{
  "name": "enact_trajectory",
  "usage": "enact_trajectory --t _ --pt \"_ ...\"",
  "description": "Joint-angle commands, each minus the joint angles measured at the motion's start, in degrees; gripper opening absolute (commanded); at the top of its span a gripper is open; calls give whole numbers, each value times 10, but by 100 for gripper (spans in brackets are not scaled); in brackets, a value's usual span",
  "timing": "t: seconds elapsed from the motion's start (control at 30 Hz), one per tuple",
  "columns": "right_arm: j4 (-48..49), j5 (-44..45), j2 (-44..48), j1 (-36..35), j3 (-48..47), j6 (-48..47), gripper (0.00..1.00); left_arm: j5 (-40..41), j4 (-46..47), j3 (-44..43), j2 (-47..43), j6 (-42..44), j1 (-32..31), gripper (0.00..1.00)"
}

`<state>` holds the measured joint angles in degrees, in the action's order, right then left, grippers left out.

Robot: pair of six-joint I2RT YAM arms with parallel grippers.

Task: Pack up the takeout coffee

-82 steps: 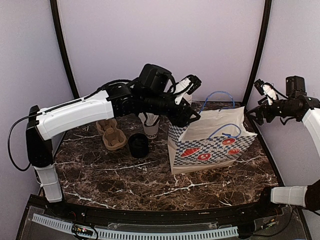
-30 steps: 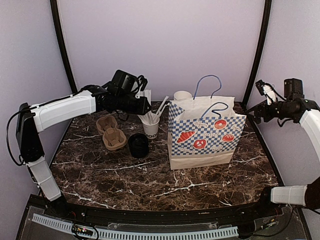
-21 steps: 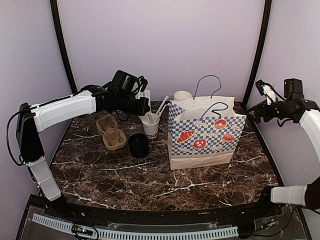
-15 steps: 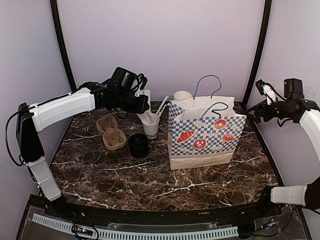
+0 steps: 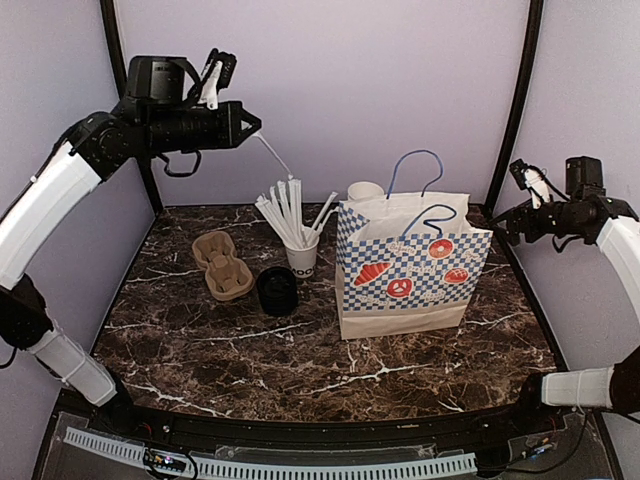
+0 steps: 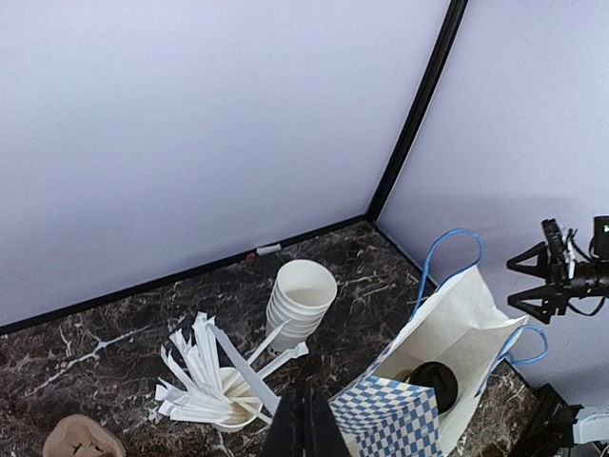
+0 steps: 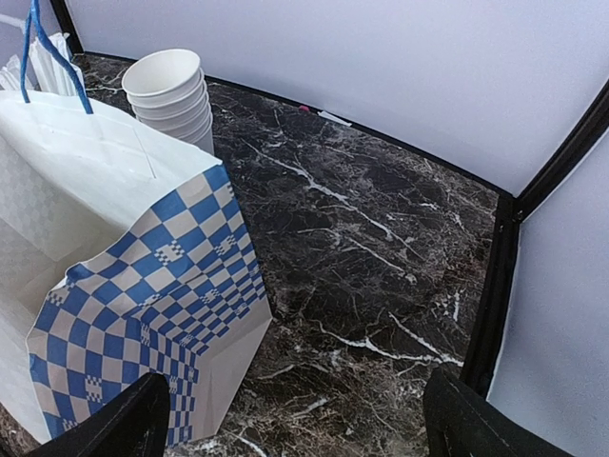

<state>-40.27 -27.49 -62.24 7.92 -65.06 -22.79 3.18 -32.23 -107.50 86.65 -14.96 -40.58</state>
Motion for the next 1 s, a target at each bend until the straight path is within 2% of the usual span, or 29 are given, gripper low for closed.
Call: enact_trajectory --t 0.0,0.13,0.27,0.4,0.6,0.93,0.97 --pt "18 -15 -6 3 -24 14 94 -55 -4 -17 -39 13 4 0" --pt "20 -17 -8 3 -31 21 94 -145 33 -19 -56 3 3 0" --pt "21 -20 -10 3 -33 25 94 -273 73 -17 -51 -22 -3 0" --pt "22 -21 -10 3 -32 28 94 -333 99 -21 -29 -37 -33 0" --pt "20 -24 -6 2 -32 30 94 -331 87 -50 37 -32 -80 0" --pt "13 -28 3 3 -36 24 94 -315 36 -77 159 -28 -103 0" --pt "13 -28 2 3 -35 23 94 -318 36 -81 166 -29 -103 4"
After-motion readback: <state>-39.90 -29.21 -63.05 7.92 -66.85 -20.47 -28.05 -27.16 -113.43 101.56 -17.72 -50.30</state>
